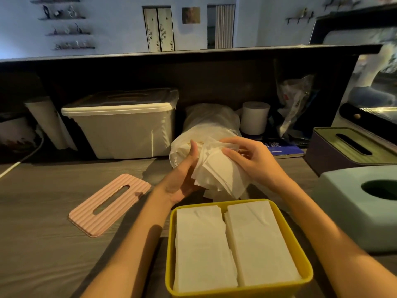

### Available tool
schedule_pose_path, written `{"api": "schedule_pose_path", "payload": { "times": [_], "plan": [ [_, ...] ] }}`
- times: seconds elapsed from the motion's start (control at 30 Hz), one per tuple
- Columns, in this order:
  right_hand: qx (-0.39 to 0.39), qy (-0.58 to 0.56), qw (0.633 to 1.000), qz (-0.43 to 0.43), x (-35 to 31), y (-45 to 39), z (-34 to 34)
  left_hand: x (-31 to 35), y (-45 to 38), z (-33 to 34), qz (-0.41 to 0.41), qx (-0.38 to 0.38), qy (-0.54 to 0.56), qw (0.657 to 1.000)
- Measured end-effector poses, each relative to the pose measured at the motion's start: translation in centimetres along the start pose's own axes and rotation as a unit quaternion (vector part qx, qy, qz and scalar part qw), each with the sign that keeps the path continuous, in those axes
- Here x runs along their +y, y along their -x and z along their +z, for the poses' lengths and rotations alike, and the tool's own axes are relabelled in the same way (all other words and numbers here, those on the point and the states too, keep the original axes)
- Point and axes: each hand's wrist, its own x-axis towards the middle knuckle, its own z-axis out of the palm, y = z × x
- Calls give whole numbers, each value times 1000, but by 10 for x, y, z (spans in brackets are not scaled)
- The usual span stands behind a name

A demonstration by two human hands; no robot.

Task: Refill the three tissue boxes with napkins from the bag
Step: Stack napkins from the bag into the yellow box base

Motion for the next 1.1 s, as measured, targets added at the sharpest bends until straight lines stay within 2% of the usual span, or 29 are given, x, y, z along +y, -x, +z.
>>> {"api": "schedule_pose_path", "payload": {
  "times": [0.2,0.4,0.47,0.53,0.6,0.73,0.9,1.1],
  "plan": [
    [21,61,997,-51,1,0,7,-6,-6,12,-32,-16,13,999],
    [88,62,994,-19,5,0,9,-12,-9,24,13,-20,135,991],
    [62,33,997,42,4,0,4,-12,-10,22,20,-17,158,987],
    [6,44,994,99,2,0,0,-10,-11,20,24,-5,175,984],
    [-24,51,992,113,0,1,-3,-7,-11,19,31,16,185,982],
    [1,26,995,93,2,0,-9,-6,-11,18,38,29,193,980],
    [3,-12,999,47,6,1,-19,-6,-8,15,37,3,225,974],
    [39,-153,987,10,-6,4,-25,-9,-10,11,7,-22,245,969]
  ]
}}
